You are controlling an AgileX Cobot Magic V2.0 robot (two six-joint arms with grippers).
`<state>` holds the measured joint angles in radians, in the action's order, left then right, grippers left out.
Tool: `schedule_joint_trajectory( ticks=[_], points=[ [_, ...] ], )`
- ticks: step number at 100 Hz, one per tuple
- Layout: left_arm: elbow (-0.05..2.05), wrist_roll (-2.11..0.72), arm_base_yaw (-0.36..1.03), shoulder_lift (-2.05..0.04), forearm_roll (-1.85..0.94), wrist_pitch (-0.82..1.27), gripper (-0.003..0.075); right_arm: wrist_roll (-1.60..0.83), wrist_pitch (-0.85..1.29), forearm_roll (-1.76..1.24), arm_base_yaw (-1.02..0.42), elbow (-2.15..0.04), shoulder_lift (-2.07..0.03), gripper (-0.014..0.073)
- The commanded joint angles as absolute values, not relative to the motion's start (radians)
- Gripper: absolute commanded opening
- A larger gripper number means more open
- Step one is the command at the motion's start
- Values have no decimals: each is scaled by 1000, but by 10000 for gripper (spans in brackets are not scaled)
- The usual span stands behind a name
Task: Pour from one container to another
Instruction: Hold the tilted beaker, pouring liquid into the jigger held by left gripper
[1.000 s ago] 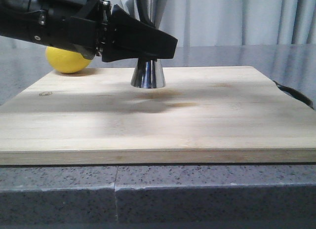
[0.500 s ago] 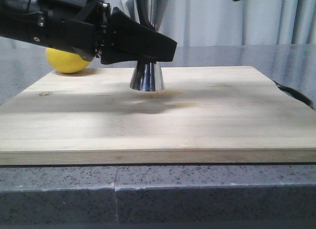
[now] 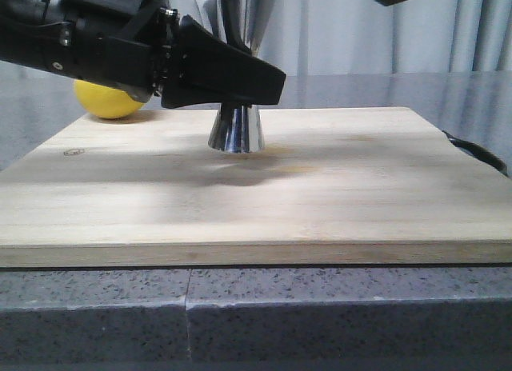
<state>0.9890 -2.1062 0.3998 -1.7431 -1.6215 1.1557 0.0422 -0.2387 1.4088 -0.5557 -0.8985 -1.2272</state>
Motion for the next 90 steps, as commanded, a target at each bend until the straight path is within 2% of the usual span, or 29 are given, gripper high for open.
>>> schedule_joint_trajectory(
  ticks=[1, 90],
  points=[
    [1017, -2099, 408, -1694, -1686, 1283, -19, 40, -257, 1410, -557, -935, -1206, 215],
    [1017, -2099, 408, -1694, -1649, 1283, -19, 40, -248, 1481, -557, -935, -1206, 215]
  ],
)
